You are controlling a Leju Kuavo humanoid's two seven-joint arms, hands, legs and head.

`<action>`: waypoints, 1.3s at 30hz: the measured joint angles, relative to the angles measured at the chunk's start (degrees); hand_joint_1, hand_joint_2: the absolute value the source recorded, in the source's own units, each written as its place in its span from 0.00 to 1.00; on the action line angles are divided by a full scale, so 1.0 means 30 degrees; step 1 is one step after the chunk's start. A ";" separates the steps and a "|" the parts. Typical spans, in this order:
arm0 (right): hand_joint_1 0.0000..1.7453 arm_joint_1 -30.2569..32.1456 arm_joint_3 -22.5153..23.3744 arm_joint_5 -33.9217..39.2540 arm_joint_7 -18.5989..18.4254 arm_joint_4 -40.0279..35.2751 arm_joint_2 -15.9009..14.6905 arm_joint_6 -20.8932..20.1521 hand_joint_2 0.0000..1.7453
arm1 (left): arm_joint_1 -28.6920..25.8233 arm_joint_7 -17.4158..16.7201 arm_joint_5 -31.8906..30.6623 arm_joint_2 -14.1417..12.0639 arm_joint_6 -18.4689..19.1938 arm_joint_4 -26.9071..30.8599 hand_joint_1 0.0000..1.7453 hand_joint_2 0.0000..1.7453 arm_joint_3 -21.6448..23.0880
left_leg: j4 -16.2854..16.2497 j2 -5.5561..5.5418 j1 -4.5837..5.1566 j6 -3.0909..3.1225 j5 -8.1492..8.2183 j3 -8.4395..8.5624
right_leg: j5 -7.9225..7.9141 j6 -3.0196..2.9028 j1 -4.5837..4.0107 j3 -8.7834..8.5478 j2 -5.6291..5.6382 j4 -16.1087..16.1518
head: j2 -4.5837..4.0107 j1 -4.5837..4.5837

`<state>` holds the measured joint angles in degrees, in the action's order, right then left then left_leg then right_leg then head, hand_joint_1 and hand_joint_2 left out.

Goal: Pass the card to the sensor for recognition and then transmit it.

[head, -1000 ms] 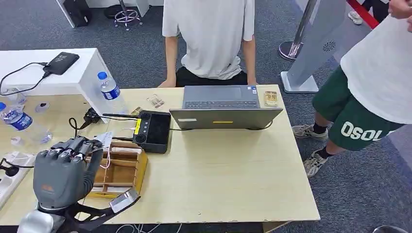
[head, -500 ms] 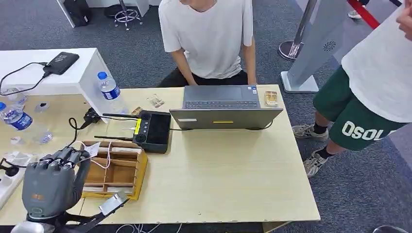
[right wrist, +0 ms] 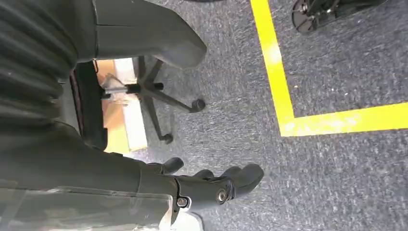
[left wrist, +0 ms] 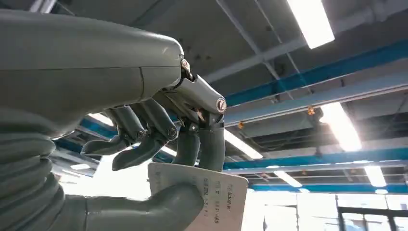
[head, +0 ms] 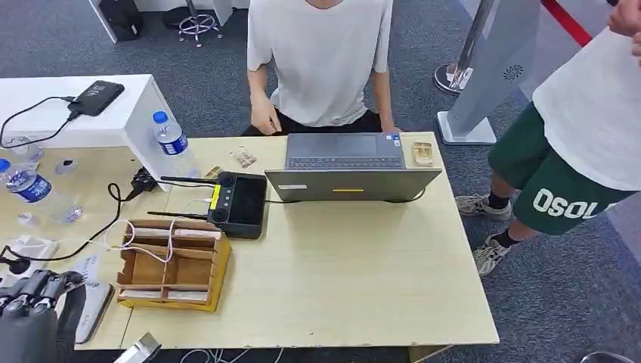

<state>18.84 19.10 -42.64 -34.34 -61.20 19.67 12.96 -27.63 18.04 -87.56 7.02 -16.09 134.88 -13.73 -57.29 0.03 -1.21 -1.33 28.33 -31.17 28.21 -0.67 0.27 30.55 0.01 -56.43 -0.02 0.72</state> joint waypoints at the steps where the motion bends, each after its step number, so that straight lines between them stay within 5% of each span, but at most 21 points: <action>1: 0.00 0.0038 -0.0058 0.0007 0.0000 -0.0051 0.0007 0.0000 1.00 | -0.0049 0.0419 0.0029 0.0441 0.0029 0.0108 1.00 1.00 -0.0462 | -0.0001 -0.0003 0.0005 0.0001 0.0000 0.0002 | 0.0000 0.0001 0.0007 -0.0001 -0.0003 0.0000 | 0.0000 0.0007; 11: 0.00 0.0124 -0.0232 0.0109 0.0000 -0.0218 0.0007 0.0123 1.00 | -0.0115 0.2621 -0.0008 0.3021 0.0269 0.0320 1.00 1.00 -0.2992 | -0.0003 -0.0003 0.0006 0.0001 -0.0002 0.0012 | 0.0000 0.0000 0.0007 -0.0003 -0.0005 -0.0002 | 0.0000 0.0007; 18: 0.00 0.0121 -0.0262 0.0153 0.0000 -0.0306 0.0007 0.0117 1.00 | -0.0044 0.3219 -0.0073 0.3466 0.0721 -0.0467 1.00 1.00 -0.3838 | -0.0002 -0.0002 0.0006 0.0001 -0.0001 0.0012 | 0.0000 0.0000 0.0007 0.0001 -0.0005 -0.0002 | 0.0000 0.0007; 29: 0.00 0.0096 -0.0255 -0.0044 0.0000 -0.0298 0.0007 0.0306 1.00 | -0.0805 0.0613 -0.0080 0.1450 0.1042 -0.2171 1.00 1.00 -0.3700 | -0.0001 -0.0001 0.0004 0.0001 -0.0001 0.0019 | 0.0002 -0.0001 0.0004 0.0002 -0.0004 -0.0003 | 0.0000 0.0000; 34: 0.00 0.0090 -0.0255 -0.0044 0.0000 -0.0298 0.0007 0.0313 1.00 | -0.1208 -0.2677 -0.0080 -0.0178 0.1537 -0.2565 1.00 1.00 -0.2678 | -0.0002 -0.0002 0.0005 0.0001 -0.0001 0.0021 | 0.0003 0.0000 0.0005 0.0023 -0.0006 -0.0002 | 0.0000 0.0000; 39: 0.00 0.0085 -0.0255 -0.0044 0.0000 -0.0298 0.0007 0.0313 1.00 | -0.1404 -0.3039 -0.0080 -0.1117 0.1596 -0.2893 1.00 1.00 -0.1980 | -0.0002 -0.0001 0.0005 0.0001 -0.0001 0.0021 | 0.0002 0.0000 0.0005 0.0011 -0.0003 -0.0003 | 0.0000 0.0007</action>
<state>19.10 18.34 -42.77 -34.34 -62.10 19.69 13.90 -31.85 8.92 -87.80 3.67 -11.30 126.20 -19.67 -57.29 0.03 -1.20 -1.33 28.32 -31.11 28.21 -0.67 0.28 30.58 0.00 -56.44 -0.02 0.74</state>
